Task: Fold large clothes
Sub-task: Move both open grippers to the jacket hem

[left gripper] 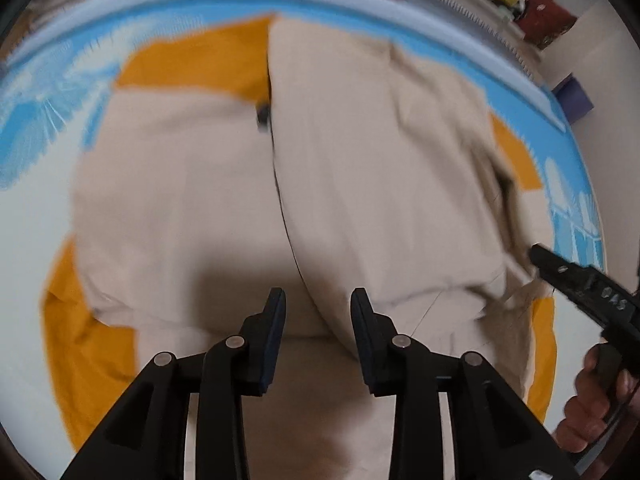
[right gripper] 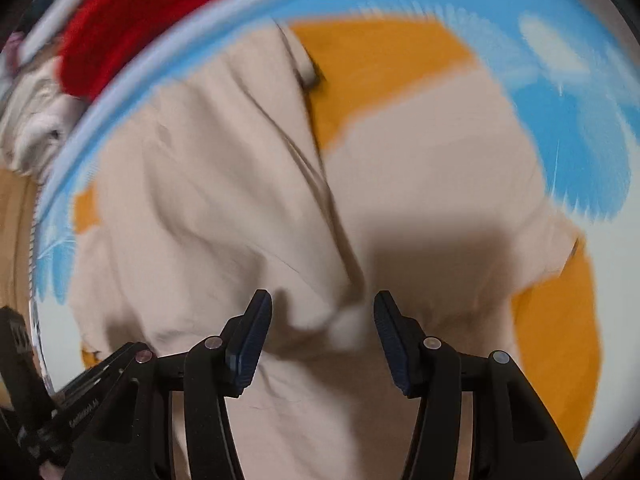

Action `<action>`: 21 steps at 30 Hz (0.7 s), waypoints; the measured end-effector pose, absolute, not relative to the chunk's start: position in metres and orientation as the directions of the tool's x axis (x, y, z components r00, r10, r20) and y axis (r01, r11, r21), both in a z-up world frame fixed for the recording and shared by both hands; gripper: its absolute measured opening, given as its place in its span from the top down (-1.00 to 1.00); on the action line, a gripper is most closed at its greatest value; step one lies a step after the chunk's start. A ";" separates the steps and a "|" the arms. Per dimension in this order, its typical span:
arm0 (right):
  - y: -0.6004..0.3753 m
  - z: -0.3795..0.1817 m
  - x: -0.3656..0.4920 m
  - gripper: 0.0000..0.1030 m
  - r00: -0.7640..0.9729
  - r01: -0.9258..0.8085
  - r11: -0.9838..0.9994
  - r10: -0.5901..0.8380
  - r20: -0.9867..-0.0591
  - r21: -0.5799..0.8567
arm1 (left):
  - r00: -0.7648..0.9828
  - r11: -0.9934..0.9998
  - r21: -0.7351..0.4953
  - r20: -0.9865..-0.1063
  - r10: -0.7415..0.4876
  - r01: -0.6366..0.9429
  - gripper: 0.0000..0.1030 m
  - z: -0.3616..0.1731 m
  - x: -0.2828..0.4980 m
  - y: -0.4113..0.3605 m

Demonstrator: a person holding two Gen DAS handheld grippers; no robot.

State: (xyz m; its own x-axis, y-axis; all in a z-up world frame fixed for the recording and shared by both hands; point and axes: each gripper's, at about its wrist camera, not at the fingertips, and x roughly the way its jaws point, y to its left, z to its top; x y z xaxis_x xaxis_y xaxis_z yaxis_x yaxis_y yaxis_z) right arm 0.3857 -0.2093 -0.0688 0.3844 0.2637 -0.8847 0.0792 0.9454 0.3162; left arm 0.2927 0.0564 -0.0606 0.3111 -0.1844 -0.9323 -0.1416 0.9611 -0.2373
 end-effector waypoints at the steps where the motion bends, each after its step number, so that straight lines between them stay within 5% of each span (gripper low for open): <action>1: -0.211 -0.053 0.381 -0.05 0.442 0.060 0.945 0.263 -0.858 0.321 | 0.339 0.960 -0.239 -0.924 -0.178 -0.146 0.41 -0.052 0.291 0.059; 13: -0.238 0.050 0.318 0.00 0.748 -0.031 0.938 0.252 -0.614 0.346 | 0.595 0.979 -0.175 -0.800 -0.080 -0.105 0.41 0.034 0.226 0.108; 17: -0.266 0.080 0.281 0.73 0.807 -0.055 0.945 0.232 -0.543 0.322 | 0.630 0.982 -0.155 -0.774 -0.054 -0.106 0.51 0.053 0.183 0.136; 21: -0.300 0.113 0.219 0.77 0.861 -0.062 0.939 0.222 -0.457 0.339 | 0.635 0.969 -0.202 -0.769 -0.069 -0.140 0.64 0.078 0.114 0.169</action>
State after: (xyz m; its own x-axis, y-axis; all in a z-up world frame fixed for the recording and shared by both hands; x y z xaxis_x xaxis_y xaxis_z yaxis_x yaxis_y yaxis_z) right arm 0.2194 -0.3002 0.1131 0.8611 0.2219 -0.4574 -0.0618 0.9387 0.3391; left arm 0.1140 0.1687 0.0781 0.6352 -0.0686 -0.7693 -0.1398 0.9694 -0.2018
